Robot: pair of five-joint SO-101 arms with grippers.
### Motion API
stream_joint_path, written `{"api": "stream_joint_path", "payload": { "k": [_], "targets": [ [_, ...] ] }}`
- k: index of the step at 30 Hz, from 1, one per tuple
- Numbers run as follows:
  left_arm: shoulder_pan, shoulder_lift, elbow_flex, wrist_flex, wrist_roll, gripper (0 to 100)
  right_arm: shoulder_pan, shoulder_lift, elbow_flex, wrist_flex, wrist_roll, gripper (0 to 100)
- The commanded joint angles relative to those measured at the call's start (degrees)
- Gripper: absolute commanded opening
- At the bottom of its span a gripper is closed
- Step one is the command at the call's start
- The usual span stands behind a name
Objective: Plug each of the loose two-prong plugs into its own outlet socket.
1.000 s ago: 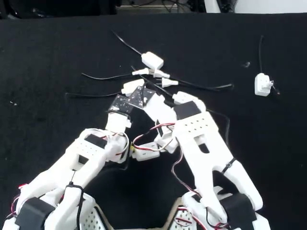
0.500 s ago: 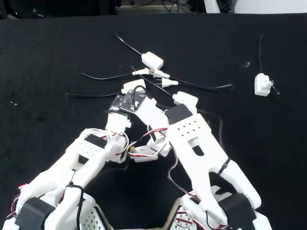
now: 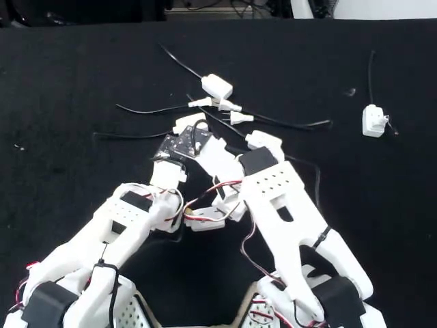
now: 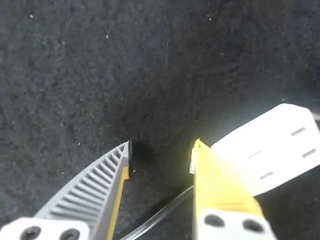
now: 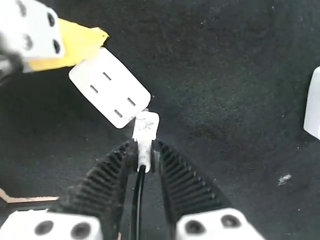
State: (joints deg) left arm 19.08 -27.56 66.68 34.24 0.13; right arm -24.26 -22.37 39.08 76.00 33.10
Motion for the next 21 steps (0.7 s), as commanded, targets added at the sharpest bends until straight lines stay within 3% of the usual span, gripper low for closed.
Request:
{"api": "stream_joint_path", "payload": {
  "k": [1, 21],
  "targets": [
    [0.22, -0.18, -2.77, -0.62, 0.35, 20, 0.88, -2.15, -1.98, 0.44, 0.62, 1.1],
    [-0.04, -0.18, -2.86, -0.35, 0.35, 20, 2.81, -2.42, -4.00, 5.89, 1.05, 1.1]
  ]
}}
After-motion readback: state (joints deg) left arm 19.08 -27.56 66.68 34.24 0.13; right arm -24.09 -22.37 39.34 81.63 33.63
